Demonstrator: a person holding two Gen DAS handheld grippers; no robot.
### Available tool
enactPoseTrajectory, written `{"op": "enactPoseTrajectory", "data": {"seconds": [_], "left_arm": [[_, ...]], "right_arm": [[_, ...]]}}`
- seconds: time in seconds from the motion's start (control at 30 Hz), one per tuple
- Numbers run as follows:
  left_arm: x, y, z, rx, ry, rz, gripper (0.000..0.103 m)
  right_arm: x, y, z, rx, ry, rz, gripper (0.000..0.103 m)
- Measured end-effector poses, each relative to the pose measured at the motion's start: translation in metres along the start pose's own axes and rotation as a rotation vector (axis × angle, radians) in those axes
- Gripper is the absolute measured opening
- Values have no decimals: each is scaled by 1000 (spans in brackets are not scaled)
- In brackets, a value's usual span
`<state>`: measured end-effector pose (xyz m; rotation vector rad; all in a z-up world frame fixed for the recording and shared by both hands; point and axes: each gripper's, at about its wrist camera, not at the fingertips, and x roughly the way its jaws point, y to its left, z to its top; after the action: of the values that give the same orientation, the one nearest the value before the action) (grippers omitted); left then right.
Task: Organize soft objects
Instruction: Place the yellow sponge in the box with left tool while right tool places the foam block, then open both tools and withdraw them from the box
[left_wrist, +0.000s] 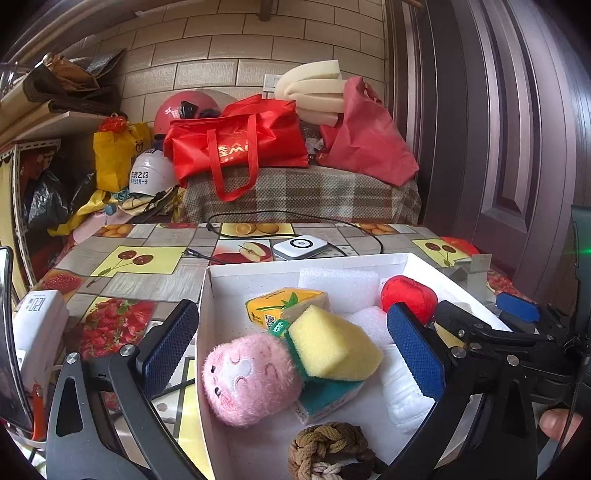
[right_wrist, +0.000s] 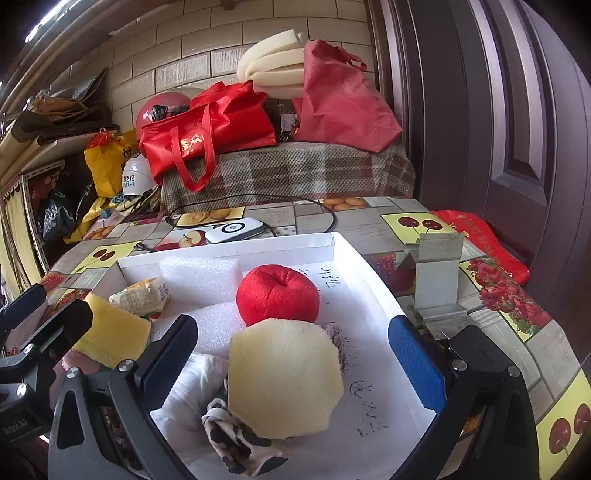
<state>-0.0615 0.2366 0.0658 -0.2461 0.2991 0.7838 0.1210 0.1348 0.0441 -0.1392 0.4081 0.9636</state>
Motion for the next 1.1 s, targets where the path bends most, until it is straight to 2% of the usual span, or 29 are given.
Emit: {"op": "enactPoseTrajectory", "data": {"seconds": [0.13, 0.27, 0.5, 0.67, 0.8, 0.97, 1.1], "left_arm": [[-7, 5, -4, -20, 18, -1, 103], [-22, 5, -10, 8, 22, 14, 103], [-60, -9, -31, 112, 46, 45, 103], [-81, -19, -45, 129, 102, 14, 103], [-89, -27, -53, 138, 139, 11, 103], [-100, -28, -58, 118, 156, 36, 103], [-113, -31, -63, 104, 169, 96, 103]], "right_arm": [[-11, -7, -4, 23, -19, -10, 103], [-25, -12, -10, 18, -10, -26, 103], [-58, -32, -30, 34, 42, -24, 103], [-81, -47, -47, 80, 98, -18, 103], [-107, -43, -58, 44, 73, -21, 103], [-153, -24, -68, -40, -72, -60, 103], [-168, -23, -70, -33, -80, -64, 103]]}}
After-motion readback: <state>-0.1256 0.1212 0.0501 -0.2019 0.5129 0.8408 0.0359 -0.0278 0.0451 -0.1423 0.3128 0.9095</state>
